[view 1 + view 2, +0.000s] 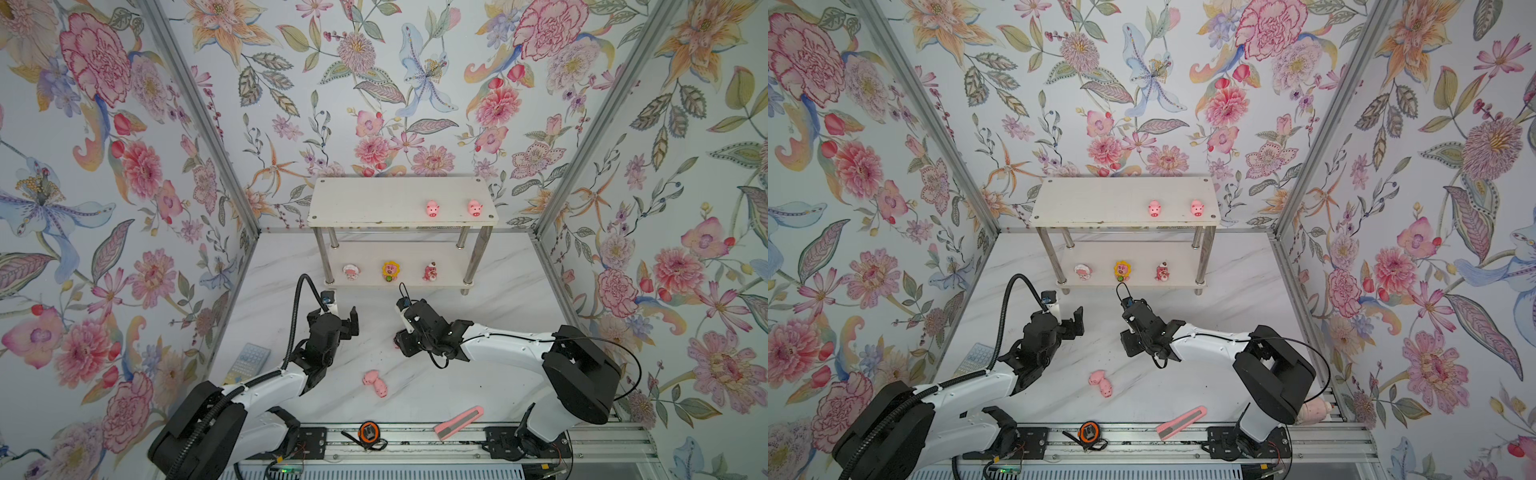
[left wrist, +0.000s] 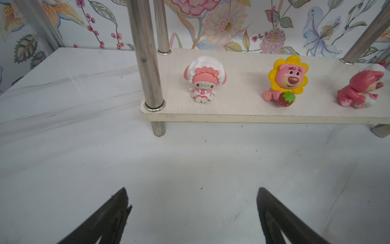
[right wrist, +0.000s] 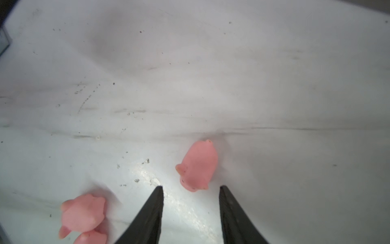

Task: Organize plastic toys on shelves
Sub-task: Move the plastic toy to the center of the table, then pick up the plastic toy from the center of the table.

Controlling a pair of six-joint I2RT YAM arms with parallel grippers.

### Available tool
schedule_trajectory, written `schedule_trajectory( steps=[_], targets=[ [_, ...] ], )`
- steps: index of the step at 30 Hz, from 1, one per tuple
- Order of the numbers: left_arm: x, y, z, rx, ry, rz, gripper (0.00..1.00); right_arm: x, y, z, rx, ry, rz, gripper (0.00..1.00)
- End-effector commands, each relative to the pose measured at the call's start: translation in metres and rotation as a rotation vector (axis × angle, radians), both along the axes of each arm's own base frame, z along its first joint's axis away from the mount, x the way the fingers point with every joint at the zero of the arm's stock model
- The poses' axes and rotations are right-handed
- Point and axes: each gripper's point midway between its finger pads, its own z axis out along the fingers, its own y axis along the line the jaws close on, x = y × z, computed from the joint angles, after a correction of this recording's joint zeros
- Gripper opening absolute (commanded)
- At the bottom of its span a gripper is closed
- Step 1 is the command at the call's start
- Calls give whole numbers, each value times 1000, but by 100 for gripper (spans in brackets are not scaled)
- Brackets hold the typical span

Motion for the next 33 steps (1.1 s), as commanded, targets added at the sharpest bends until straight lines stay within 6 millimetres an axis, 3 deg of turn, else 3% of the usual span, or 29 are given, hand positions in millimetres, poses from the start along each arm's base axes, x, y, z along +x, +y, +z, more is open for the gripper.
schedule_trajectory(
  steps=[1,5,8,12,17,24,27,33],
  targets=[
    [2,-26,10,10,-20,-78,95,-2,-11,-12,-33,22,-35,46],
    [-1,-47,-3,51,24,-126,91,4,-28,-11,-39,13,-90,46],
    [-8,-66,-13,65,57,-175,90,12,-52,-12,-26,27,-170,46],
    [-17,-95,-23,55,86,-233,90,23,-85,-11,-11,37,-273,47],
    [-25,-133,-40,76,126,-299,94,31,-108,0,14,11,-335,50],
    [-32,-159,-60,85,168,-328,94,31,-122,0,35,-8,-357,56],
    [-35,-166,-67,82,184,-328,94,28,-119,-7,55,1,-343,61],
    [-35,-179,-79,111,213,-318,95,22,-114,-17,71,32,-315,63]
  ],
)
